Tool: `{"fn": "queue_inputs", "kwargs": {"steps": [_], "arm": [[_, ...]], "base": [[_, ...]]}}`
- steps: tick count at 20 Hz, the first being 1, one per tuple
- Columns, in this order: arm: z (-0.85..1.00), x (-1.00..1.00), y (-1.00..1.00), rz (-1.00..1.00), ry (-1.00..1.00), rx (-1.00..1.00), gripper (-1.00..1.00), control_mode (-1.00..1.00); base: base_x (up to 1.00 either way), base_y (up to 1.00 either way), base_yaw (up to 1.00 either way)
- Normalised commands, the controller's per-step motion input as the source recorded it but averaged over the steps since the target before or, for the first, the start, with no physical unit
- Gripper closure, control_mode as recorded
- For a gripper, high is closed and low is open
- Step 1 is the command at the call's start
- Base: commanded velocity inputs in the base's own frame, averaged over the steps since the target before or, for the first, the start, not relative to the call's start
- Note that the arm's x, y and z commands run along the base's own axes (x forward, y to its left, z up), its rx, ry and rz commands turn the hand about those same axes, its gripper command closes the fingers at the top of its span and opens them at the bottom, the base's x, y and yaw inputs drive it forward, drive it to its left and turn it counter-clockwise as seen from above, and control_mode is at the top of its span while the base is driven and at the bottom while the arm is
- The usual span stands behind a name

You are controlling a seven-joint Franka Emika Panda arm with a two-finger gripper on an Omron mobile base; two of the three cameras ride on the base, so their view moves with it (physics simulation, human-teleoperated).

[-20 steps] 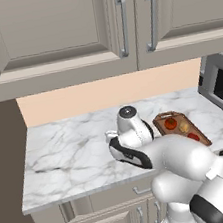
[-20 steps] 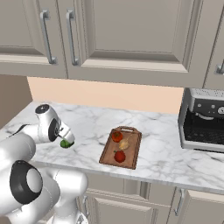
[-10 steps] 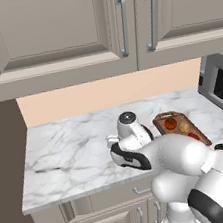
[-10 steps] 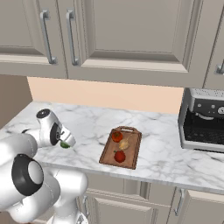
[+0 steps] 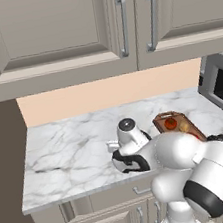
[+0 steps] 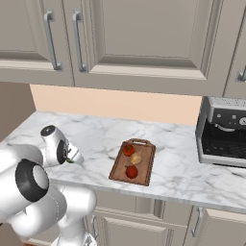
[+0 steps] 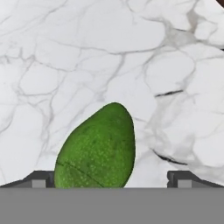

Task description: Place the avocado, onion, tomato, and bell pepper on the cutting board.

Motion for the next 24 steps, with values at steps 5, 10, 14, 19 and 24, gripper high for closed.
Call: {"fn": "queue_inputs", "kwargs": {"steps": [5, 10, 14, 19, 24], "arm": [[-0.11, 0.19, 0.02, 0.00, 0.00, 0.00, -1.00, -1.00], [-0.22, 0.11, 0.03, 0.00, 0.00, -0.03, 1.00, -1.00], [0.04, 0.02, -0.01, -0.04, 0.01, -0.01, 1.00, -1.00], [0.53, 0.00, -0.38, -0.16, 0.01, 0.02, 1.00, -1.00], [0.33, 0.04, -0.70, -0.18, 0.03, 0.00, 1.00, -1.00]], "base": [[0.00, 0.00, 0.00], [0.00, 0.00, 0.00], [0.00, 0.00, 0.00], [0.00, 0.00, 0.00], [0.00, 0.00, 0.00]]}}
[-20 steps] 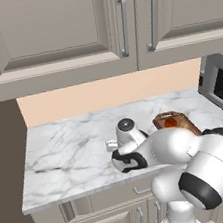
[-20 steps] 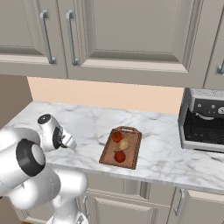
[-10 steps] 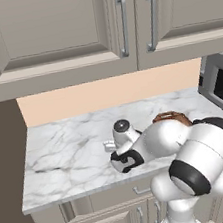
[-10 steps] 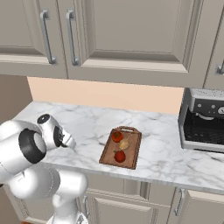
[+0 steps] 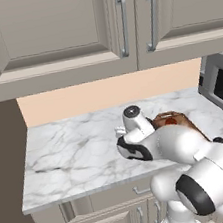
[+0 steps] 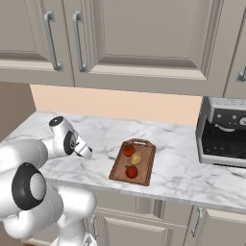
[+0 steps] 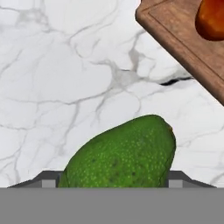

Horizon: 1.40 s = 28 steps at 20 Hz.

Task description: Place the avocado, onion, tomato, and bell pepper on the cutting board.

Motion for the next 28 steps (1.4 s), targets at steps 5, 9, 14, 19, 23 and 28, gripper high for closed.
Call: {"fn": "queue_inputs", "kwargs": {"steps": [5, 9, 14, 19, 23, 28], "arm": [[0.01, 0.10, -0.80, -0.18, 0.01, 0.00, 1.00, -1.00], [0.00, 0.18, -0.81, -0.19, 0.00, 0.00, 1.00, -1.00], [0.00, 0.21, -0.86, -0.19, 0.01, 0.00, 1.00, -1.00], [0.00, 0.17, -0.78, -0.17, 0.01, 0.00, 1.00, -1.00], [0.00, 0.00, -0.06, -0.01, 0.00, 0.00, 1.00, -1.00], [-0.03, 0.00, -0.02, 0.00, 0.00, 0.00, 1.00, -1.00]], "base": [[0.00, 0.00, 0.00], [0.00, 0.00, 0.00], [0.00, 0.00, 0.00], [0.00, 0.00, 0.00], [0.00, 0.00, 0.00], [0.00, 0.00, 0.00]]}}
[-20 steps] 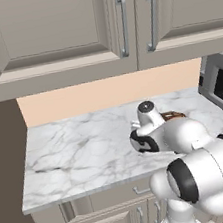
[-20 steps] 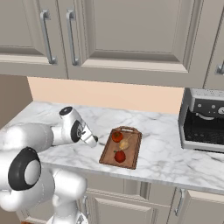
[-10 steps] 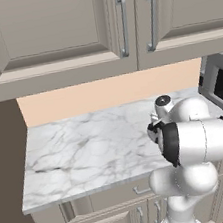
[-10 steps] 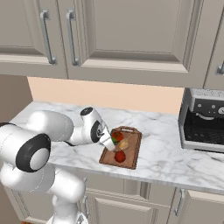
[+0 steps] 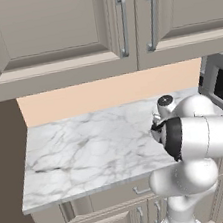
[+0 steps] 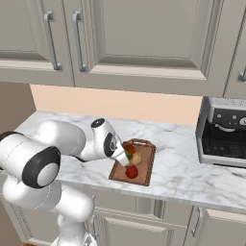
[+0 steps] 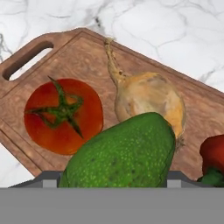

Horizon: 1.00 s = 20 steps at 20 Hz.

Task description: Place the avocado, onion, tomato, and bell pepper on the cutting board.

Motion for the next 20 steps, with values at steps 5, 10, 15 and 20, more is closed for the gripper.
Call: {"fn": "queue_inputs", "kwargs": {"steps": [5, 10, 15, 20], "arm": [[-0.01, 0.00, -0.13, 0.00, 0.00, 0.00, 1.00, -1.00], [-0.02, -0.05, -0.19, 0.00, 0.00, -0.01, 1.00, -1.00], [0.01, -0.10, -0.08, 0.00, 0.00, -0.01, -1.00, -1.00], [0.29, -0.12, -0.09, 0.00, 0.00, -0.02, -1.00, -1.00]], "base": [[0.00, 0.00, 0.00], [0.00, 0.00, 0.00], [0.00, 0.00, 0.00], [0.00, 0.00, 0.00]]}}
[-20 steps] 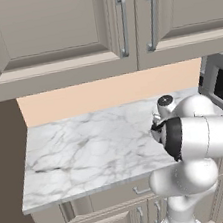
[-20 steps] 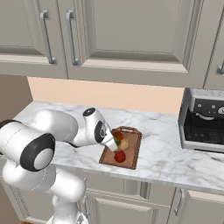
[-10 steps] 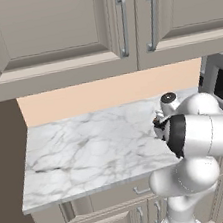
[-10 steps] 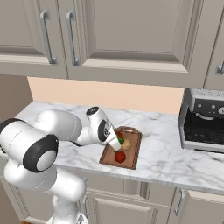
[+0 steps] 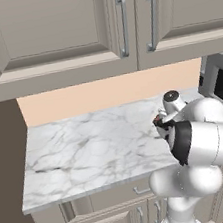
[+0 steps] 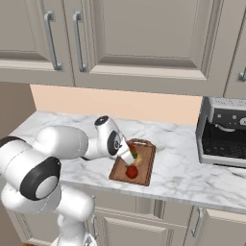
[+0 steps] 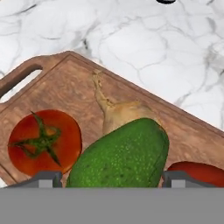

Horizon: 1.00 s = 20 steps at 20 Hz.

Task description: Place the avocado, onion, tomato, and bell pepper on the cutting board.

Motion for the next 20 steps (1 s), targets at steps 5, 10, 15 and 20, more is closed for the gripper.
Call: {"fn": "queue_inputs", "kwargs": {"steps": [5, 10, 15, 20], "arm": [[0.53, -0.16, -0.01, -0.02, 0.00, -0.01, -1.00, -1.00], [0.45, -0.57, 0.00, 0.00, -0.07, -0.03, -1.00, -1.00], [0.22, -0.89, 0.00, 0.00, -0.28, -0.07, -1.00, -1.00], [0.07, -0.56, 0.00, 0.00, -0.50, 0.02, -1.00, -1.00]], "base": [[0.00, 0.00, 0.00], [0.00, 0.00, 0.00], [0.00, 0.00, 0.00], [0.00, 0.00, 0.00]]}}
